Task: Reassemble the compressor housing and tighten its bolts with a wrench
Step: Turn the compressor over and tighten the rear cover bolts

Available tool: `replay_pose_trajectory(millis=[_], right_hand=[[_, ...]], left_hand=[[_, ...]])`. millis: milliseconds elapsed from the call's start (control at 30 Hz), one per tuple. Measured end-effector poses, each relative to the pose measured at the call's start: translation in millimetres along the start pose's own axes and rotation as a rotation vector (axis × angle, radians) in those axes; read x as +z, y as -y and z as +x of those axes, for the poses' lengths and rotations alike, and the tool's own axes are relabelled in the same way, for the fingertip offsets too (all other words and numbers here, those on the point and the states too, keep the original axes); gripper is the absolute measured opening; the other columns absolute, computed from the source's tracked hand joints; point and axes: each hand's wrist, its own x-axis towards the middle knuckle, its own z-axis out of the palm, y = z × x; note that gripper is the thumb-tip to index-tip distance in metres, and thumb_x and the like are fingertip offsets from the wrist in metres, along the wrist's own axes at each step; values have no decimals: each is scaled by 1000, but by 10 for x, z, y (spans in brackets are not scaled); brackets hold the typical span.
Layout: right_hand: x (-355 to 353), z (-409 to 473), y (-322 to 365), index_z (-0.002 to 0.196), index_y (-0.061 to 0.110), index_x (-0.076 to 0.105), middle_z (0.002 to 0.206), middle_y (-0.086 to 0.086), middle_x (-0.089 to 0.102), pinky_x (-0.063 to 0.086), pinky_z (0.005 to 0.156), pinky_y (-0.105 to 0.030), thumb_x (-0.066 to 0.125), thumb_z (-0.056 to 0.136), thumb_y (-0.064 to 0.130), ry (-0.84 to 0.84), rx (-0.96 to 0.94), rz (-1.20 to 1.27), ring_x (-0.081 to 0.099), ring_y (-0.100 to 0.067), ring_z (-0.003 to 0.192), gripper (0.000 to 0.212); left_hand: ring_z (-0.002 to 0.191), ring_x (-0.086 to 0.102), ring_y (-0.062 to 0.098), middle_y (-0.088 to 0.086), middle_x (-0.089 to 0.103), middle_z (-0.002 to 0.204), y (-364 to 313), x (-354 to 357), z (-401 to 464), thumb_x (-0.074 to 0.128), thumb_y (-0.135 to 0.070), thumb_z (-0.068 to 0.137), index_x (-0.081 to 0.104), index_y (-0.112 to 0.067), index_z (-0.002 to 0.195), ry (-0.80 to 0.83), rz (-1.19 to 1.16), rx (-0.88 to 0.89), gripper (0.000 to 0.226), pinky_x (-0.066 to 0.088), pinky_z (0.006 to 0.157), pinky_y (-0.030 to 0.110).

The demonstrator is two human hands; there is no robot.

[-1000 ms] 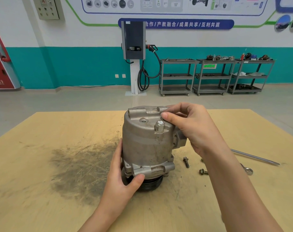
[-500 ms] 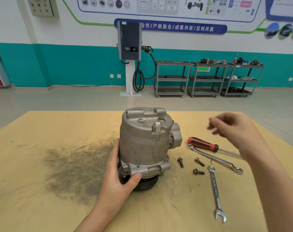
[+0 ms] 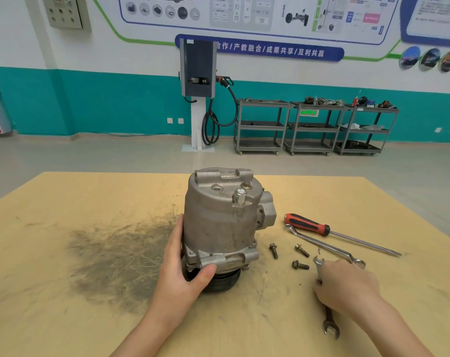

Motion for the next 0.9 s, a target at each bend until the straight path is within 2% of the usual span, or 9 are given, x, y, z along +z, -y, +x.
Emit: replay_pose_trajectory(millis=[67,167,300,533,633,733,800,833,900], right_hand=[[16,-7,20,96,25,47,87,8,49,37,64,-28,40,90,27,-25,8,3,55,-17,89,10],[65,29,26,122,19,44,107,5,59,37,68,-28,43,92,23,-58,27,0,58,-18,104,31],[132,51,20,138,17,33,105,3,58,39,67,-29,44,93,22,-82,19,25,57,-20,101,47],[149,35,27,128,23,34,76,10,43,36,59,-27,47,89,22,-113,56,134,48,-18,80,41],[148,-4,-13,108,29,32,75,11,47,30,51,-27,47,86,23,-149,61,221,46,-13,70,27],[157,25,-109,98,31,40,76,12,52,35,53,-26,48,86,20,-105,64,334,51,-13,71,18],[161,71,-179,93,25,56,78,8,59,38,55,-26,49,89,17,-71,66,488,56,-12,72,12],[159,95,-225,92,20,62,79,3,61,38,55,-26,47,91,12,-80,81,664,55,-13,69,17],[101,118,-326,96,5,66,73,-8,59,39,52,-28,36,91,-1,0,125,1286,50,-18,59,31]], left_hand=[[145,35,3,-26,31,158,4,4,1,72,-64,65,19,-53,148,-4,4,2,99,32,121,46],[145,36,2,-28,32,156,5,0,-2,71,-60,66,20,-52,147,-7,3,8,96,32,121,45],[145,36,4,-34,34,153,2,2,-5,70,-61,67,20,-56,146,-5,13,18,94,33,121,47],[145,36,5,-33,34,153,-6,-1,-10,70,-63,66,20,-56,146,-5,13,13,94,32,121,48],[145,35,5,-32,33,154,-8,-3,-7,70,-64,66,19,-57,146,-6,14,7,95,31,121,48],[146,33,5,-31,32,155,1,-2,0,70,-64,66,18,-55,148,-6,19,8,97,30,122,48],[147,33,6,-29,32,156,8,-3,1,71,-64,66,18,-54,148,-7,17,6,98,30,122,48],[147,33,6,-27,31,157,9,-2,2,71,-65,66,18,-54,148,-6,18,6,99,30,122,48],[147,32,6,-24,32,158,15,3,2,71,-65,66,18,-51,149,-10,17,8,100,30,122,48]])
